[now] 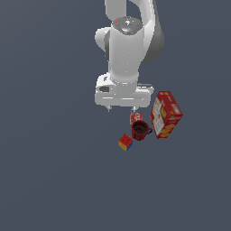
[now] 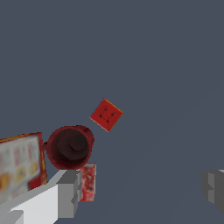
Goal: Pick up a designated object from a clutter of objects.
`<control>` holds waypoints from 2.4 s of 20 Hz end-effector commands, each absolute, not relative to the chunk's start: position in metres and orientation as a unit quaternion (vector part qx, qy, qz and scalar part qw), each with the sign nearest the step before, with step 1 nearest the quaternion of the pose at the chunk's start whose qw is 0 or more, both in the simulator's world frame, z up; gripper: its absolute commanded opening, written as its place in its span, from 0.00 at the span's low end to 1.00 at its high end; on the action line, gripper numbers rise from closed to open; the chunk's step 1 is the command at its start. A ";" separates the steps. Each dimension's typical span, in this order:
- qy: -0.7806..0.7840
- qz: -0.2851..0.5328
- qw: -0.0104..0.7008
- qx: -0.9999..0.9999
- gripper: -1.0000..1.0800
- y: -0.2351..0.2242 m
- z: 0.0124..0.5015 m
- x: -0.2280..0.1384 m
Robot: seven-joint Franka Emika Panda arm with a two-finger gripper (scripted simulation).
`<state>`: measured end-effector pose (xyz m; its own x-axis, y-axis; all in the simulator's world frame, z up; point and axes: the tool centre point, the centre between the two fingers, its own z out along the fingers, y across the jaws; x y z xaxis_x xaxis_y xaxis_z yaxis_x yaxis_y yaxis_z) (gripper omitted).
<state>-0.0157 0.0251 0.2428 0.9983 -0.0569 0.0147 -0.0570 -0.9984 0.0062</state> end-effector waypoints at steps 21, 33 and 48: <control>-0.046 0.001 0.003 0.999 0.96 0.123 0.079 -0.124; -0.047 0.000 0.000 0.999 0.96 0.131 0.065 -0.140; -0.047 0.000 0.000 0.999 0.96 0.131 0.019 -0.142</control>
